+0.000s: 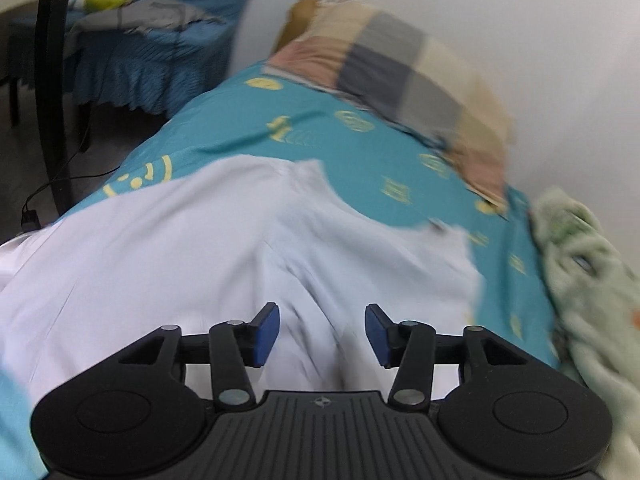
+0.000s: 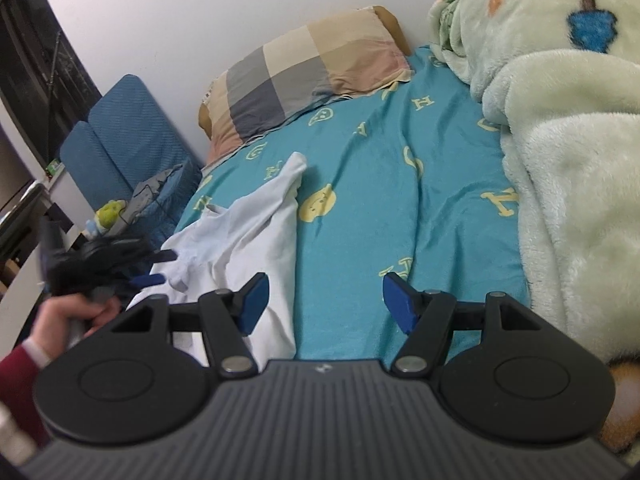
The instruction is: Fold clothes
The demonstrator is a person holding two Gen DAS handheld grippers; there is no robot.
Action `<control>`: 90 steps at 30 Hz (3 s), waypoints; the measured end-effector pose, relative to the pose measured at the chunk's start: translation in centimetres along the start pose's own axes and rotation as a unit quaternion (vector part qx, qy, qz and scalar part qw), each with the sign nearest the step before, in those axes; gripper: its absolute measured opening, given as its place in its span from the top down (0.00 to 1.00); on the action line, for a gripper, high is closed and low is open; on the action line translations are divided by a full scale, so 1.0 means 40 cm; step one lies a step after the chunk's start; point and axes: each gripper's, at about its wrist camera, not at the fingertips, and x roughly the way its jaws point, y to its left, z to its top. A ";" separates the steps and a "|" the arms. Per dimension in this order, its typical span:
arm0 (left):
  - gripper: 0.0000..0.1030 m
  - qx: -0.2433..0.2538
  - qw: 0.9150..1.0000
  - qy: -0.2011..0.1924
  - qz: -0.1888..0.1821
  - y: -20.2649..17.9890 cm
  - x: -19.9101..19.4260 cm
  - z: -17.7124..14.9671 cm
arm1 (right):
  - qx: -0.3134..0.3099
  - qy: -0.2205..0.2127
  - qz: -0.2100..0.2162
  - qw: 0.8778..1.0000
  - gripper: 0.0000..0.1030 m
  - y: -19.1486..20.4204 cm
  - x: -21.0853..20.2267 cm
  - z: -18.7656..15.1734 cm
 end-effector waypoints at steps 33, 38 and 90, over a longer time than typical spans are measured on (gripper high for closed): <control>0.93 0.385 0.919 0.059 -0.063 -0.490 -0.254 -0.871 | 0.057 -0.006 -0.021 0.998 0.36 -0.130 -0.197 0.018; 0.96 0.301 0.946 0.059 -0.100 -0.434 -0.329 -0.790 | 0.056 -0.036 0.009 0.998 0.36 -0.133 -0.224 0.029; 0.32 -0.402 0.912 -0.073 -0.039 0.710 -0.154 -0.101 | -0.084 0.120 0.091 0.985 0.87 0.165 0.052 -0.163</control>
